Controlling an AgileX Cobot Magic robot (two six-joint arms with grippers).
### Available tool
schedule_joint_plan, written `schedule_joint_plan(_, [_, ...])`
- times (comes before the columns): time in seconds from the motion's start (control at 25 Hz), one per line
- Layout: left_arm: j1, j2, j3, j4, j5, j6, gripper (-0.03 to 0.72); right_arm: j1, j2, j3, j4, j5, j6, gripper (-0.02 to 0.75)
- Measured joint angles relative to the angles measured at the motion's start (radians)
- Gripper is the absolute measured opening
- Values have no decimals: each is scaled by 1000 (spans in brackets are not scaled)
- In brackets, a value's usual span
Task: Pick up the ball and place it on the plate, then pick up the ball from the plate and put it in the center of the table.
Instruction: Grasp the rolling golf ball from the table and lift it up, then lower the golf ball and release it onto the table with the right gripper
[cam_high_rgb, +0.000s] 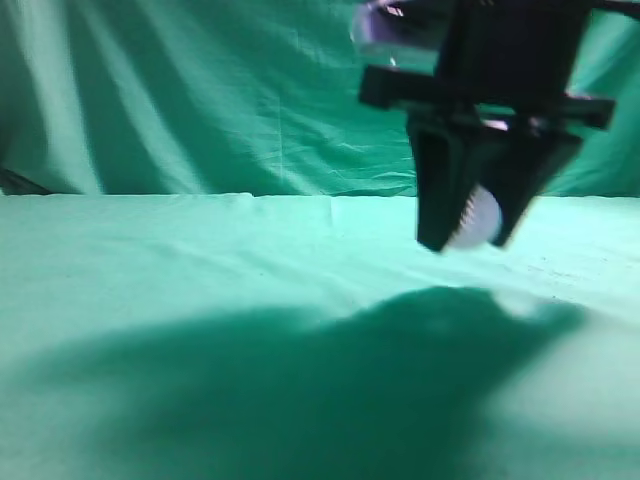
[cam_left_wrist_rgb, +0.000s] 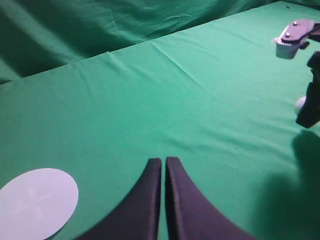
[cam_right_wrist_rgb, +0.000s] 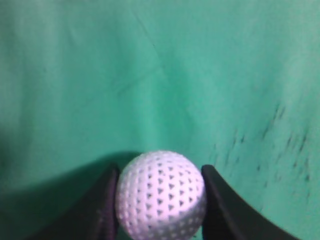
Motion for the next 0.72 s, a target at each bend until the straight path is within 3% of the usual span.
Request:
schedule_joint_plan(0.44, [0,0,0,0,0,0,0,7,75,-440,11,134,-44,319])
schedule_joint_plan(0.72, [0,0,0,0,0,0,0,99,306,-675,19,182,-90,319])
